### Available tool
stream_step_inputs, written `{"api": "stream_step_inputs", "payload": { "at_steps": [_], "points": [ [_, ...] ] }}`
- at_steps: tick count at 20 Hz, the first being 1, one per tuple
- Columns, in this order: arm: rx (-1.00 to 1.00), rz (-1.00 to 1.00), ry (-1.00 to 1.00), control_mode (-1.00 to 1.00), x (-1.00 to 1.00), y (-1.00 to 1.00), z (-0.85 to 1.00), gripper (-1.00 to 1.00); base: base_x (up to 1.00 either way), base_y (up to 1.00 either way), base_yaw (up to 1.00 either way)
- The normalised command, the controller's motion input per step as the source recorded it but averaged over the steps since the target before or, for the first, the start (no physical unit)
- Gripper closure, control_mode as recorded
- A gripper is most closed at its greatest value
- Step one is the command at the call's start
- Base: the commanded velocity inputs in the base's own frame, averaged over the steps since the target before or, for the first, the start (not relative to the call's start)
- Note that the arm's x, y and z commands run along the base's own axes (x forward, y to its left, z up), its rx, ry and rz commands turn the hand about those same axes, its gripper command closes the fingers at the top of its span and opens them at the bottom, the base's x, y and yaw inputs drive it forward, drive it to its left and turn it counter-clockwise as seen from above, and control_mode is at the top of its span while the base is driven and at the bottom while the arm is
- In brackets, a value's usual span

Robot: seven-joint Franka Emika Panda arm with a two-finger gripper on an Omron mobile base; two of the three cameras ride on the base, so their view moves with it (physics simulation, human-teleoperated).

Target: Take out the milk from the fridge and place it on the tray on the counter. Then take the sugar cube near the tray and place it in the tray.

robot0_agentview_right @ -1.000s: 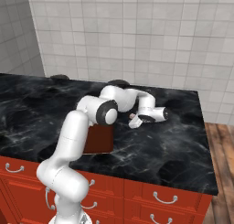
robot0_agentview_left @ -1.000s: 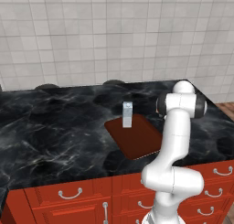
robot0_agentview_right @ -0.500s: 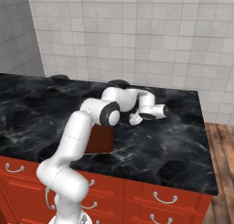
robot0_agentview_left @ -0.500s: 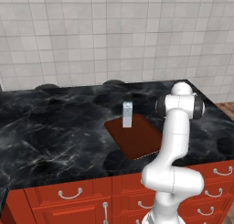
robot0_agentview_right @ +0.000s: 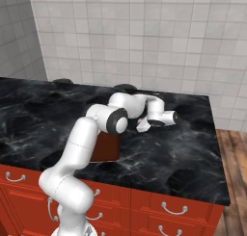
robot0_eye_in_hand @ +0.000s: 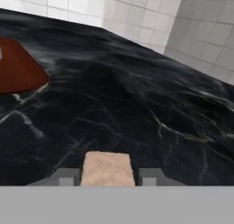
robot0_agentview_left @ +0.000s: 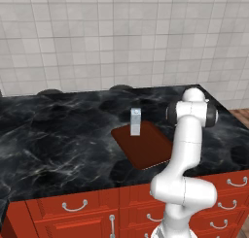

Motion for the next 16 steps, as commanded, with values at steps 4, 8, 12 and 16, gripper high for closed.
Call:
{"api": "stream_step_inputs", "payload": {
  "at_steps": [4, 8, 12, 16],
  "points": [
    [0.0, 0.0, 0.0, -1.0, -0.02, 0.0, -0.24, 1.0, 0.0, 0.0, 0.0],
    [0.0, 0.0, -0.02, -1.0, -0.18, 0.0, -0.12, 1.0, 0.0, 0.0, 0.0],
    [0.01, 0.0, -0.01, -1.0, -0.71, 0.0, 0.5, 1.0, 0.0, 0.0, 0.0],
    [0.01, 0.0, 0.02, -1.0, -0.97, 0.07, 0.4, 1.0, 0.0, 0.0, 0.0]
  ]
}}
